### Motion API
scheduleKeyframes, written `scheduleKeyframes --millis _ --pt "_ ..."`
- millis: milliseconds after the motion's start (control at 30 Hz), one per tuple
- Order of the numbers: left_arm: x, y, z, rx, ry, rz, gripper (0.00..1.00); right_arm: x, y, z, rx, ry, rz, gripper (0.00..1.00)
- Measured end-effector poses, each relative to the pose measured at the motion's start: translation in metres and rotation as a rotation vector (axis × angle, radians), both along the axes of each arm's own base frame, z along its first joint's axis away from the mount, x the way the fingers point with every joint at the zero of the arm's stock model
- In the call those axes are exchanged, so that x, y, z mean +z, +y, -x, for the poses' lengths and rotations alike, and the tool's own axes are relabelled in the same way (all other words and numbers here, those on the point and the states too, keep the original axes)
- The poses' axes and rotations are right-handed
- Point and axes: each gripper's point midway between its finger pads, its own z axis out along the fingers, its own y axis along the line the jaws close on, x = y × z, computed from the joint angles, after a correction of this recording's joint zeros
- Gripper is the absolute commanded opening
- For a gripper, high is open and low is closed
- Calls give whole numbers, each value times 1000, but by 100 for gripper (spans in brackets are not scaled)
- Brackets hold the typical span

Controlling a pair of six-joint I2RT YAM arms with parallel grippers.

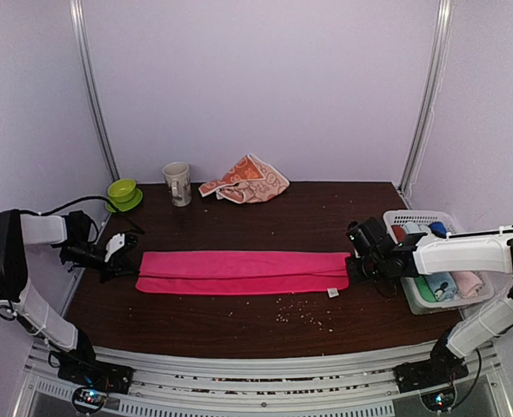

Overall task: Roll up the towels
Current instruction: Fold the towel at the center of the board.

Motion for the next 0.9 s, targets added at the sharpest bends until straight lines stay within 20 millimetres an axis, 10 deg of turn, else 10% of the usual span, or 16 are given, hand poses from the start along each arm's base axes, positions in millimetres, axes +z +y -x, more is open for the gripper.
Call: scheduleKeyframes --millis 900 --pt "-18 8 10 -21 3 -76 0 -13 9 22 43 49 74 0"
